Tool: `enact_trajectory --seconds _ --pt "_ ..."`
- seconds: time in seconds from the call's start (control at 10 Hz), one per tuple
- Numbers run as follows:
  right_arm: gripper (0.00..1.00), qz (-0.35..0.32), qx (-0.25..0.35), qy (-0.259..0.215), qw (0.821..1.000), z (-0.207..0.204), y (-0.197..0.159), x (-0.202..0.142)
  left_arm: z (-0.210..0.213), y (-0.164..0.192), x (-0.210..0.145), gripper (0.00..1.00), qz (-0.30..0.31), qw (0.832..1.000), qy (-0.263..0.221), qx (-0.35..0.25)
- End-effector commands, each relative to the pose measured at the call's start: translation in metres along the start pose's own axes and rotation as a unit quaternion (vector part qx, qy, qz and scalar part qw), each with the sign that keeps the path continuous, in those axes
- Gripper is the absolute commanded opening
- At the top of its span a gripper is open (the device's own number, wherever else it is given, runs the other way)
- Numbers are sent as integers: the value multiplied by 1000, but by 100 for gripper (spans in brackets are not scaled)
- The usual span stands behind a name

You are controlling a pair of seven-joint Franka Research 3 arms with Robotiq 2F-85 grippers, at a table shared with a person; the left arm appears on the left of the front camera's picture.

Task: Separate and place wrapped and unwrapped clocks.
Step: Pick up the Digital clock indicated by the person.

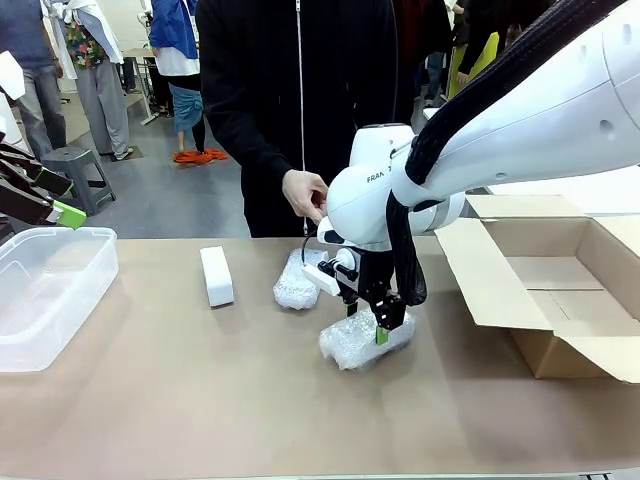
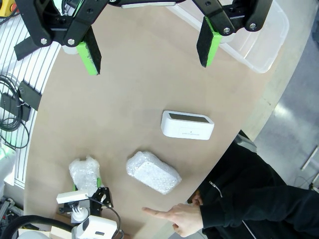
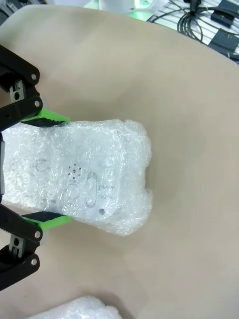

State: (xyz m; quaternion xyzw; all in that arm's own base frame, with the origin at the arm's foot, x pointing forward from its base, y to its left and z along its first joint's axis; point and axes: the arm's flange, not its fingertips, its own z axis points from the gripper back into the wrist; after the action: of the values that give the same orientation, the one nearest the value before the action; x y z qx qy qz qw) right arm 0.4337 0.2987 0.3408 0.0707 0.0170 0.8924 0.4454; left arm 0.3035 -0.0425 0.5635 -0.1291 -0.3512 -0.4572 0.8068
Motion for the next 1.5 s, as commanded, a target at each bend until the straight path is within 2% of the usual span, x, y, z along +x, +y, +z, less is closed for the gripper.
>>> enact_trajectory --seconds 0.0,0.2,0.5,0.6,0.8,0.9,1.0,1.4 --pt "60 13 -19 6 1000 25 21 2 -1 1 -1 100 -1 1000 -5 -7" --pt "60 8 -57 15 998 73 42 10 -1 1 -1 100 -1 1000 -5 -7" --pt "60 30 -152 55 986 154 79 44 -1 1 -1 100 -1 1000 -5 -7" --pt "60 45 -171 58 983 172 88 52 -1 1 -1 100 -1 1000 -5 -7" --pt "60 26 -242 68 967 185 102 63 -1 1 -1 100 -1 1000 -5 -7" --pt "60 17 -221 52 974 184 90 52 -1 1 -1 100 -1 1000 -5 -7" --pt "60 37 -207 67 975 204 97 69 -1 1 -1 100 -1 1000 -5 -7" --pt "60 37 -207 67 975 204 97 69 -1 1 -1 100 -1 1000 -5 -7"
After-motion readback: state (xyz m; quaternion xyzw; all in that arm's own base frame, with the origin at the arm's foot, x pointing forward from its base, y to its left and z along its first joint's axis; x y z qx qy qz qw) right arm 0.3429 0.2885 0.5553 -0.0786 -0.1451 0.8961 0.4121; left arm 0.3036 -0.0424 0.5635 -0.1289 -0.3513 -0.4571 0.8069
